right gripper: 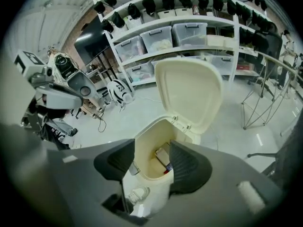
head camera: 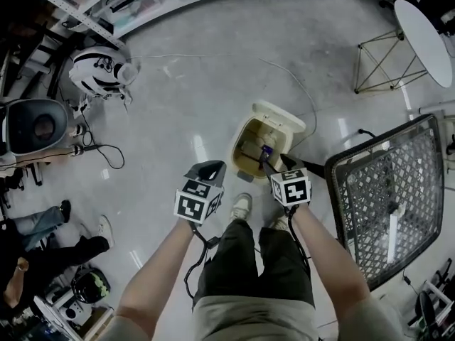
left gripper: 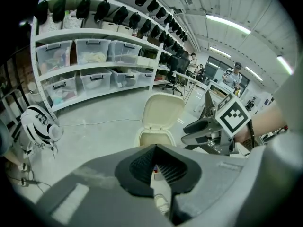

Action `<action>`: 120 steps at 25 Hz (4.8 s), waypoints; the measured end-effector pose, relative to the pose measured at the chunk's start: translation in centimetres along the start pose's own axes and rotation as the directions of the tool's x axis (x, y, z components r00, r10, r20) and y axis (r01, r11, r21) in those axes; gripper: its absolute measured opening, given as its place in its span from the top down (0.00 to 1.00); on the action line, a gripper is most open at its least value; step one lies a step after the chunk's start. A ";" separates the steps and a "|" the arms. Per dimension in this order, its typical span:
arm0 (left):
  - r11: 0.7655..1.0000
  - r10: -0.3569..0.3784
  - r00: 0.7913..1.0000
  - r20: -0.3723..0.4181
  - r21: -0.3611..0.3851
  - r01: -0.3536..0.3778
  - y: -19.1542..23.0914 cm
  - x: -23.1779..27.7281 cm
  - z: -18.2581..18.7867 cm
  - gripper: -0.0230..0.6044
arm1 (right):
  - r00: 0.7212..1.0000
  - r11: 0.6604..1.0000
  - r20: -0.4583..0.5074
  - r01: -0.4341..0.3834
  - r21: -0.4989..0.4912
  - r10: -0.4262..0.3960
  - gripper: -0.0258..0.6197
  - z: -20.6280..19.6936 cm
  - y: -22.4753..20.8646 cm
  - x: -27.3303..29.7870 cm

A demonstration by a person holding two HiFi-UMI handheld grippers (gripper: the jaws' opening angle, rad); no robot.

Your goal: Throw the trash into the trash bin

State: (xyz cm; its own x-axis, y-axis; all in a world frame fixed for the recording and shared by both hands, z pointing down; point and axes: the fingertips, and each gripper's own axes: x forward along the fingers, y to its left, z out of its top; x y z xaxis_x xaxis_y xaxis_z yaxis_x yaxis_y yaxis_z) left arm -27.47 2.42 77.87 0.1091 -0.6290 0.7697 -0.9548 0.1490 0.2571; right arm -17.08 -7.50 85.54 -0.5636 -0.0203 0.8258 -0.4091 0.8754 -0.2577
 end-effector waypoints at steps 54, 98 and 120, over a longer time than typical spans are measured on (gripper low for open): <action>0.838 -0.328 0.776 0.538 0.545 -0.024 -31.9 -34.2 35.3 0.96 | 0.457 0.957 0.870 0.285 0.052 -0.183 0.95 17.8 3.6 -69.1; 0.726 -0.378 0.924 -0.054 0.602 0.332 -43.2 -0.2 25.0 0.96 | 0.788 0.801 0.303 0.360 0.479 -0.536 0.52 -10.1 -26.4 -46.3; 0.777 -0.292 0.921 -0.259 0.497 0.386 -37.6 4.4 15.7 0.96 | 0.862 0.738 0.014 0.425 0.524 -0.507 0.71 -18.8 -29.5 -35.1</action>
State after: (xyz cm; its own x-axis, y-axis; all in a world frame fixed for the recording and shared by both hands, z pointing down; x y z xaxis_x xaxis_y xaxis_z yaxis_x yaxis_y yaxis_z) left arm 4.56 -17.94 62.44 0.4509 -0.4253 0.7848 -0.8373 -0.5062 0.2067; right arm 28.23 -23.55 73.58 -0.2885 -0.4676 0.8355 -0.9175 0.3846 -0.1016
